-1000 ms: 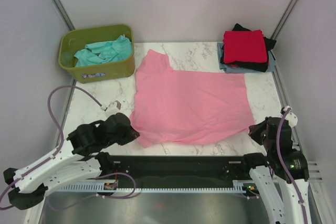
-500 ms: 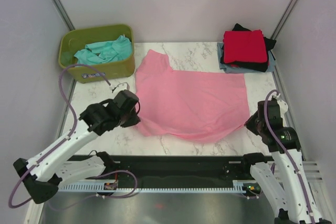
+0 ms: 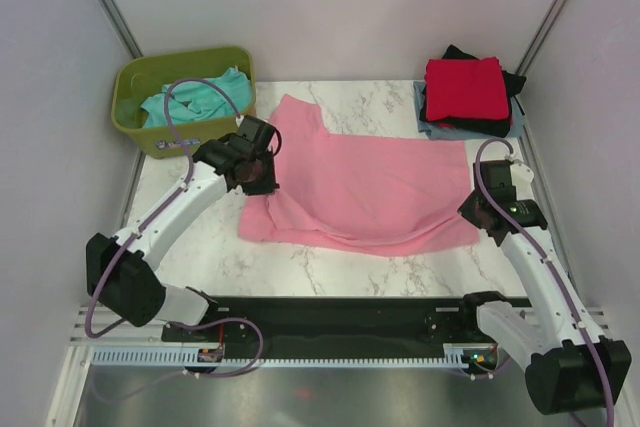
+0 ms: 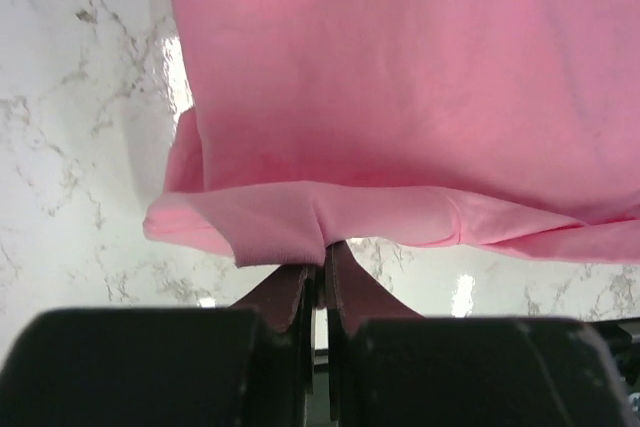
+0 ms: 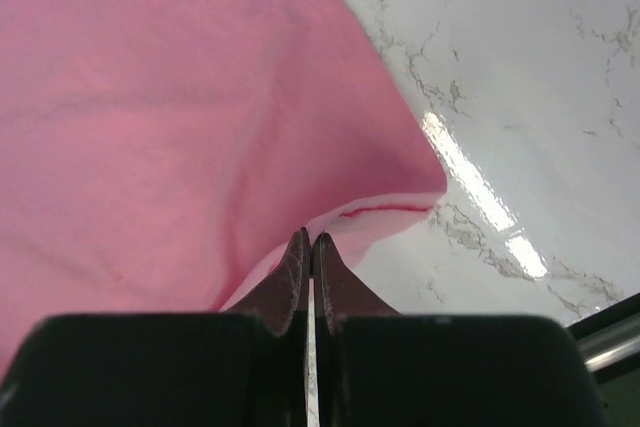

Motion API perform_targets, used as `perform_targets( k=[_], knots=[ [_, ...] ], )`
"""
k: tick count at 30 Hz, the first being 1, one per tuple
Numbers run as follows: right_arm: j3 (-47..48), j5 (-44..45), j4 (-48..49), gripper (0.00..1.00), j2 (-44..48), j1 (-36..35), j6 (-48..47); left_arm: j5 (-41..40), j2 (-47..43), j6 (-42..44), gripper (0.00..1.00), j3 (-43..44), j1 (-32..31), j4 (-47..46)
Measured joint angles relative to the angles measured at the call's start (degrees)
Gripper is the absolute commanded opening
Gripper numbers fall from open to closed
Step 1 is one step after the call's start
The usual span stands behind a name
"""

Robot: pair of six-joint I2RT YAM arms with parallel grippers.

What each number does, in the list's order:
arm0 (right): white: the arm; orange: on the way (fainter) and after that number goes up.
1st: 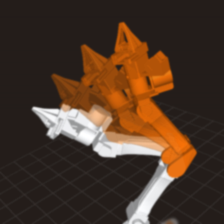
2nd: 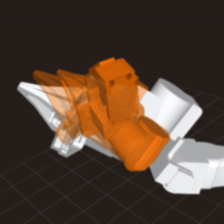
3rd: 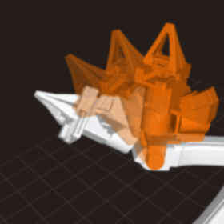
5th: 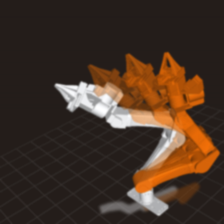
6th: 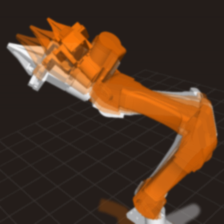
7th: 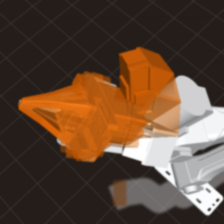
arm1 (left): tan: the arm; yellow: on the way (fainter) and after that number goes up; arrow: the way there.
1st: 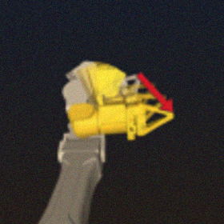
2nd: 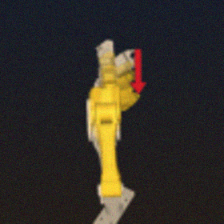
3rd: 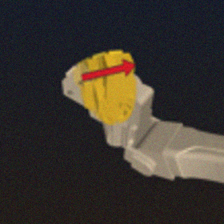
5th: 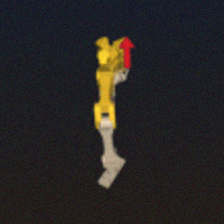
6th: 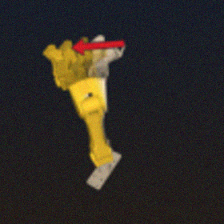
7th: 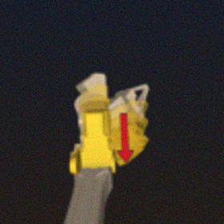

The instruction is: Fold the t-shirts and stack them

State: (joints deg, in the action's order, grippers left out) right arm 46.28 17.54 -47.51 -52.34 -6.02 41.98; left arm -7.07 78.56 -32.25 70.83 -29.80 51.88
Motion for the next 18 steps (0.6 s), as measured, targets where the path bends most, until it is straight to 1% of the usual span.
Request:
perform_targets(
  k=[7,18],
  knots=[
    [-1.66,0.74,6.43,0.00,-5.60,2.82,-0.26,1.25,7.91,4.11,0.02,5.25,4.98,-1.49],
    [-2.32,-0.37,14.03,0.00,-12.92,8.13,-1.53,1.38,18.38,7.17,0.03,10.12,5.20,-2.32]
  ],
)
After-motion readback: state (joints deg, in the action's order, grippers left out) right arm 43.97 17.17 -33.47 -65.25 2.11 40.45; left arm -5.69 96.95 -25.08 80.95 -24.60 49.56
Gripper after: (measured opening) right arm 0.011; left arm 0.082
